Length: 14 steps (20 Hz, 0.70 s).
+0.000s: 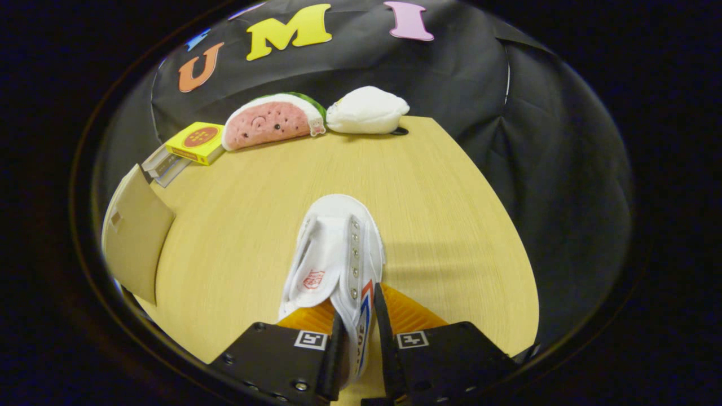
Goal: Open the storage box then place both shoes into the box .Put the left shoe in first, then the right shoe, with the right side of both shoes facing outward in a uniform manner.
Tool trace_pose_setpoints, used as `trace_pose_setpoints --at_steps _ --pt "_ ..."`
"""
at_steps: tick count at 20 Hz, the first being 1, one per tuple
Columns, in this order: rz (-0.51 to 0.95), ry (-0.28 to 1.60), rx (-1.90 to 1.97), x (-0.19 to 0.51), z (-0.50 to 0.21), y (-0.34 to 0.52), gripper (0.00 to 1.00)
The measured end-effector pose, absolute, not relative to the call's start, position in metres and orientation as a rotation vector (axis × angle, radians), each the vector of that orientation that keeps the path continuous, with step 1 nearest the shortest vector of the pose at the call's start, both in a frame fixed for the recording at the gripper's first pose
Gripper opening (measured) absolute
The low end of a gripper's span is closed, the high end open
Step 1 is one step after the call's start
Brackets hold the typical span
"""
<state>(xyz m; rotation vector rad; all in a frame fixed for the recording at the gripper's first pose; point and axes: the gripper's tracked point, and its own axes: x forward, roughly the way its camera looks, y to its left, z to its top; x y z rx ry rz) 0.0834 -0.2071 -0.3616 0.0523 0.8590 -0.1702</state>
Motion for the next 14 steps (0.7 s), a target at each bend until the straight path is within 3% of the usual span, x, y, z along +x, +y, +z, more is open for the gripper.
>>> trace_pose_setpoints --at_steps 2,14 --pt "-0.183 0.889 0.111 0.078 -0.361 -0.211 0.01" --pt "-0.237 0.919 0.384 0.044 -0.3 -0.143 0.0"
